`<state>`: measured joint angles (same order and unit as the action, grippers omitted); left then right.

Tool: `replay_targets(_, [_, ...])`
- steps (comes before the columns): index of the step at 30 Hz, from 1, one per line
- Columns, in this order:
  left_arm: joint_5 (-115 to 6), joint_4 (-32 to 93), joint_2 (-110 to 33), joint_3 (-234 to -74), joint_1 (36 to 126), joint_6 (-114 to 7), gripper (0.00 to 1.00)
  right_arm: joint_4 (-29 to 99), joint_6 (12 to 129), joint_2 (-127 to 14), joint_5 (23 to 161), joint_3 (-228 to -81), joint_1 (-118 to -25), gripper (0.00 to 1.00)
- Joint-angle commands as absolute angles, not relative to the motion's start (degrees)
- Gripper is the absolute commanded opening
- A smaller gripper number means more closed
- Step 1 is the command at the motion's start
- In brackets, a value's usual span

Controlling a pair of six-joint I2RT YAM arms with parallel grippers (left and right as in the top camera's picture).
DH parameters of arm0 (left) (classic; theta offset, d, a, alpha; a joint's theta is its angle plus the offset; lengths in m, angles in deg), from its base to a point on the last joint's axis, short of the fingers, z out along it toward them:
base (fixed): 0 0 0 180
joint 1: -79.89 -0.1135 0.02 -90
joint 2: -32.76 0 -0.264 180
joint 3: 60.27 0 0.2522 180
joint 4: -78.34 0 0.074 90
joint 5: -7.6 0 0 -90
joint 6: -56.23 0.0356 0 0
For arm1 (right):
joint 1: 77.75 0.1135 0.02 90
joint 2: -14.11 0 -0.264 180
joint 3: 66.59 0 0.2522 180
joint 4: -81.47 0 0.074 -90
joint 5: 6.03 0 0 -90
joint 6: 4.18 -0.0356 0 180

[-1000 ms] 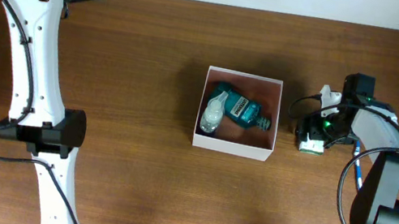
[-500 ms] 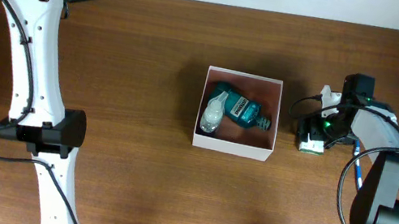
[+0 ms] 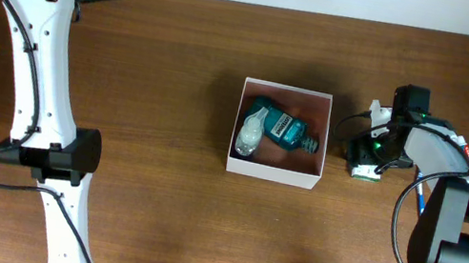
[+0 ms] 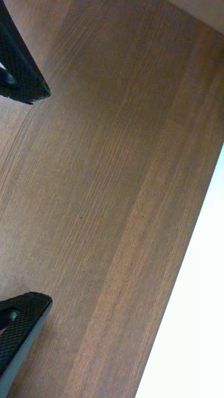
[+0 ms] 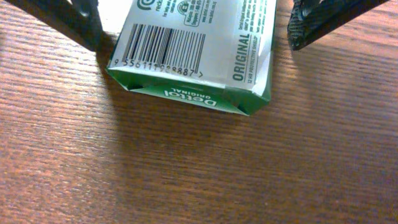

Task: Pack container
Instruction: 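Lower the right gripper and close it on the Dettol soap box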

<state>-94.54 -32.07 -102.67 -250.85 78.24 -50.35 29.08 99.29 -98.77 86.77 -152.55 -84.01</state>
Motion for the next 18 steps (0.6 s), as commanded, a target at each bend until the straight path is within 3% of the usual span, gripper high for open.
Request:
replay_targets(1, [-94.1,-32.1,-101.5,-250.6,78.1,-51.1,0.99,29.4,98.9,-99.7,86.2,-152.0,-83.8,0.84])
replay_targets(5, [-94.1,-32.1,-101.5,-250.6,78.1,-51.1,0.99,29.8,98.9,-99.7,85.2,-152.0,-83.7,0.75])
replay_targets(18, [-94.1,-32.1,-101.5,-250.6,78.1,-51.1,0.99,30.3,98.8,-99.7,84.5,-152.0,-83.8,0.66])
